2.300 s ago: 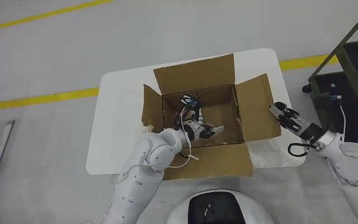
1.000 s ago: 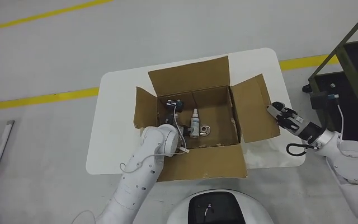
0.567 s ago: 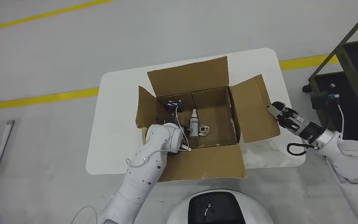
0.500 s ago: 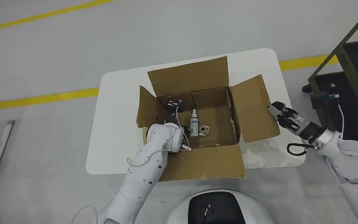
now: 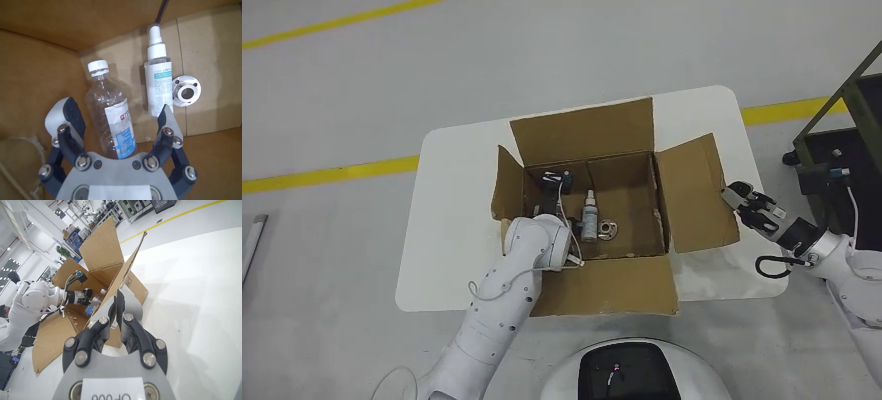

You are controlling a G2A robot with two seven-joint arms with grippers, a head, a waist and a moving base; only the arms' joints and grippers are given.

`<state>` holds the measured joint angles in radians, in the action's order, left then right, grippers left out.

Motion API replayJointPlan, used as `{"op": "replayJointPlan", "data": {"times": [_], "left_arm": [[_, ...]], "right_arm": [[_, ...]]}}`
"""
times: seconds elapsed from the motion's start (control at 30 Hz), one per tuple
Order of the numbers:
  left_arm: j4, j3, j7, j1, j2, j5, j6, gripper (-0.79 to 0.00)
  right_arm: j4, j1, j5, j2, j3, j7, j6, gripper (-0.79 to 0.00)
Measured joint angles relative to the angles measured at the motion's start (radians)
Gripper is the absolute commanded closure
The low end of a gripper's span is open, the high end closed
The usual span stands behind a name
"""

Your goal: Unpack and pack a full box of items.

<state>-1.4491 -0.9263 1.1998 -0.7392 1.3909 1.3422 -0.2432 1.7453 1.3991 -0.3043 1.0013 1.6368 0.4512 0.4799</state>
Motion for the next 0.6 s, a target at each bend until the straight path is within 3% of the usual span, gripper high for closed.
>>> {"op": "replayJointPlan", "data": {"times": [0.2,0.4,0.6], "left_arm": [[-0.047,-0.009,0.028,-0.027,-0.004,0.079,0.018,-0.785],[-0.02,0.009,0.028,-0.03,0.004,0.135,0.026,-0.751],[0.019,0.025,0.022,-0.023,0.016,0.167,0.03,-0.785]], "right_arm": [[0.0,-0.005,-0.003,0.0,-0.004,0.002,-0.001,0.0],[-0.003,-0.009,-0.004,0.0,-0.005,0.002,-0.001,0.0],[-0.007,-0.007,-0.003,-0.001,-0.001,0.002,0.0,0.0]]}}
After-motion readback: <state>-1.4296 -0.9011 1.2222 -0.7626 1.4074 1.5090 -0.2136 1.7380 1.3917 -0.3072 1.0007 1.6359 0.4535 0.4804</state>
